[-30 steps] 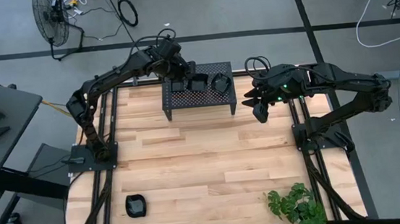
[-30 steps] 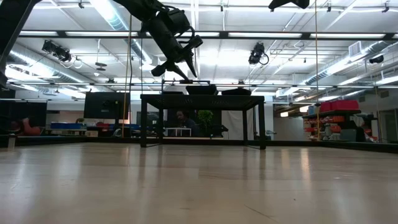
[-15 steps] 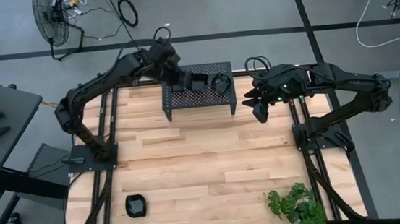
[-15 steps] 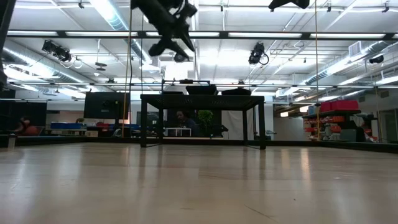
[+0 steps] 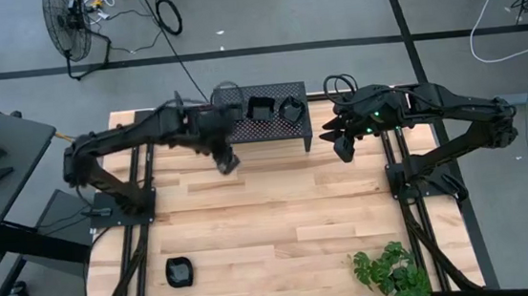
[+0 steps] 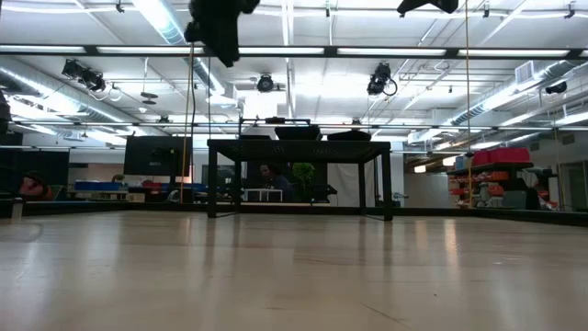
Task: Pick & Place Mini shaped plates
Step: Stack the leaf shaped plate on top of the other leaf shaped plate on the shelf
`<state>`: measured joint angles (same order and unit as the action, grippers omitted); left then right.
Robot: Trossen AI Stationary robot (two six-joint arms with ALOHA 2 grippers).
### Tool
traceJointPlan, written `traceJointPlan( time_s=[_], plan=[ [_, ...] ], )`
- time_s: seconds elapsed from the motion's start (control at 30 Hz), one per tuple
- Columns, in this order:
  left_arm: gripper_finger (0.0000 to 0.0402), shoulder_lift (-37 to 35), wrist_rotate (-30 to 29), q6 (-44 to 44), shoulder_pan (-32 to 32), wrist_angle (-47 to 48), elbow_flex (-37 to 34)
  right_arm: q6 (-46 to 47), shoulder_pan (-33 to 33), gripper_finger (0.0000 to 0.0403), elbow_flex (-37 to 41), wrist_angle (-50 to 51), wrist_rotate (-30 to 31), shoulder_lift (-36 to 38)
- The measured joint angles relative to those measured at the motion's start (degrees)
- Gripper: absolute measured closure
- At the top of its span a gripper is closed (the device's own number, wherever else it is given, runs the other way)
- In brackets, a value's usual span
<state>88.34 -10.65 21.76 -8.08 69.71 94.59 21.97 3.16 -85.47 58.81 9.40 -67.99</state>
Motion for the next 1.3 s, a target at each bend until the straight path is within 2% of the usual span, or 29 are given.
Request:
traceJointPlan(
  time_s=[0.23, 0.47, 0.7, 0.93, 1.3],
  plan=[
    [0.0277, -0.4, -0.6, -0.6, 10.0, -1.0, -2.6, 0.0, 0.0, 0.0254, 0.0, 0.0, 0.0, 0.0],
    [0.0277, -0.3, -1.7, -0.4, 18.5, -2.4, -9.6, 0.0, 0.0, 0.0254, 0.0, 0.0, 0.0, 0.0],
    [0.0277, -0.3, 5.9, -2.1, 25.7, -2.9, -15.8, 0.0, 0.0, 0.0254, 0.0, 0.0, 0.0, 0.0],
    [0.0277, -0.3, 6.9, -5.9, 32.7, -3.0, -19.9, -0.9, 0.0, 0.0254, 0.0, 0.0, 0.0, 0.0],
    [0.0277, -0.3, 12.0, -4.4, 42.1, -5.8, -28.5, -1.9, 0.0, 0.0254, 0.0, 0.0, 0.0, 0.0]
  ],
)
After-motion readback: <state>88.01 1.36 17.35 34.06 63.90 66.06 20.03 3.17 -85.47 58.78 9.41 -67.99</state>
